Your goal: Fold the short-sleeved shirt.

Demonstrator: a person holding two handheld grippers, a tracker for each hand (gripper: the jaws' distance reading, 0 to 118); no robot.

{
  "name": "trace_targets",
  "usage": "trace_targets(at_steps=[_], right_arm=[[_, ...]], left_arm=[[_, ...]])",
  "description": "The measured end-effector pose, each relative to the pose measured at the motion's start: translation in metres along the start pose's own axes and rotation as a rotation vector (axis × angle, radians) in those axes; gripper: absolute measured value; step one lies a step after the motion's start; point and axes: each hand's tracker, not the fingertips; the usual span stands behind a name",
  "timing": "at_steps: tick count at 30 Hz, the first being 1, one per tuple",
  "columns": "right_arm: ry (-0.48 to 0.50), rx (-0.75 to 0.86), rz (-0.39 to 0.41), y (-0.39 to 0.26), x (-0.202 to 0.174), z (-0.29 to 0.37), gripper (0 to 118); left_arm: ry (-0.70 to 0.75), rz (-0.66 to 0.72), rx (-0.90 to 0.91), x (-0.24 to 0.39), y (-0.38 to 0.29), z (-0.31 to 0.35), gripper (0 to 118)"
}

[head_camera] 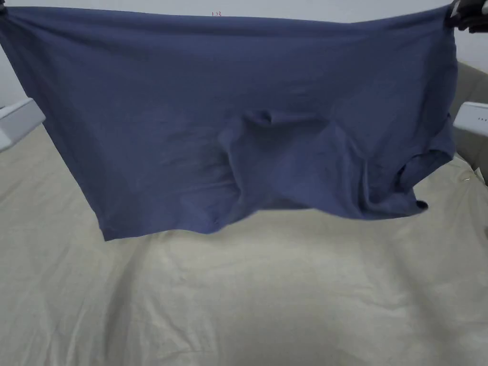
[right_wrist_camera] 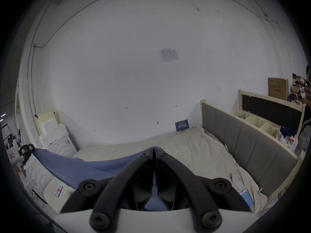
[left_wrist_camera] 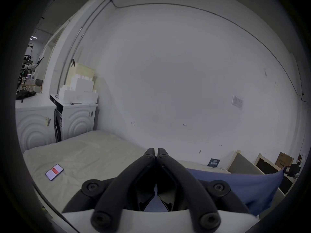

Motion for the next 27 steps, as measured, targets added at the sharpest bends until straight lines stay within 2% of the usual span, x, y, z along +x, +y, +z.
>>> trace_targets(at_steps=[3,7,15,21,23,24,27], right_arm=[[0.024,0.007,-0.018,0.015,-0.004,0.009,0],[0.016,0.017,0.009,0.024,-0.014,0.013,0],[-0.023,-0.016,0.037,0.046,-0.028,-0.020,0],[-0.107,-0.042,0.065,0.075,-0.032,-0.093,0],[-0.147,-0.031,0.121,0.086,-0.039,-0.119,0],[-0.168,-0.027,0.153,0.091,-0.042,-0.133,0],[-0.204,0.001,0.138,0.108,-0.048,-0.178,0]], left_arm=[[0.000,0.010,0.020,0.001,0.014,0.011,0],[0.014,-0.011,0.032,0.007,0.026,0.014,0],[0.081,-0.084,-0.010,0.026,0.029,-0.026,0],[0.137,-0.187,-0.049,0.058,0.021,-0.095,0],[0.152,-0.210,-0.051,0.069,0.019,-0.123,0],[0.160,-0.227,-0.055,0.069,0.021,-0.159,0],[0.180,-0.264,-0.043,0.087,0.019,-0.211,0]])
